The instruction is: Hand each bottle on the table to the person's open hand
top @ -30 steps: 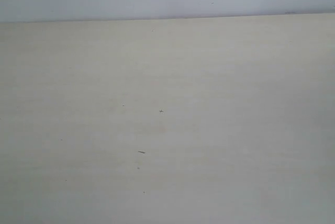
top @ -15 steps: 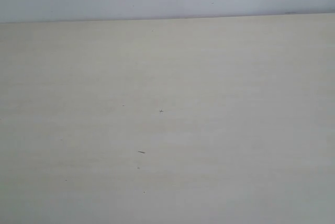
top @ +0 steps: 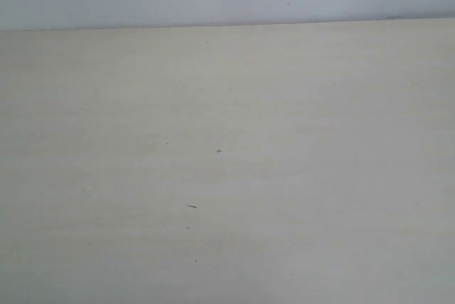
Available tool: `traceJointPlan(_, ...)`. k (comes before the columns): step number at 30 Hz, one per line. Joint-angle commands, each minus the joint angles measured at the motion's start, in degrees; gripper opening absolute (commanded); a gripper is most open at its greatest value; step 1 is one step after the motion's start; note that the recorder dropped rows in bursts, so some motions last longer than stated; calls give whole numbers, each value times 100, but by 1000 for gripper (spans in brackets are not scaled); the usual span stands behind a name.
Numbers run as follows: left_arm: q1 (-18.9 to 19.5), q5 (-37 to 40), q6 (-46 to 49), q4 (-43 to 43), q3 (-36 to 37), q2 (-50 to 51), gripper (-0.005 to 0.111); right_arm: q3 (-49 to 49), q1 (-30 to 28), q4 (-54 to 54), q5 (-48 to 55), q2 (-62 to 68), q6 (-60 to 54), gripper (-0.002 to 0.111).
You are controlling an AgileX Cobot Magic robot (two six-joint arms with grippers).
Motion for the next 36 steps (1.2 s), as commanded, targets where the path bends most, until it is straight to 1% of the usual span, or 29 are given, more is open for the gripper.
traceJointPlan(1,12,-24,4,-43,21,-39,0,25,-35,-41,23,-44,-48,0)
traceJointPlan(6,12,-24,2,-31,21,-39,0,25,-35,-77,303,-44,-66,0)
traceJointPlan(11,12,-24,2,-31,21,-39,0,25,-35,-77,331,-44,-24,0)
traceJointPlan(12,12,-24,2,-31,21,-39,0,25,-35,-202,387,-44,118,0)
traceJointPlan(16,12,-24,2,-31,21,-39,0,25,-35,-1764,769,-125,1536,0)
traceJointPlan(17,12,-24,2,-31,21,-39,0,25,-35,-2010,790,-191,1752,0)
traceJointPlan(21,12,-24,2,-31,21,-39,0,25,-35,-2061,860,-216,1693,0)
traceJointPlan(27,12,29,2,-31,21,-39,0,25,-78,-2061,772,-216,1299,0)
traceJointPlan(30,12,29,2,-31,21,-39,0,25,-171,-2061,785,-216,1312,0)
traceJointPlan(36,12,29,2,-31,21,-39,0,25,-179,-1972,785,-216,1365,0)
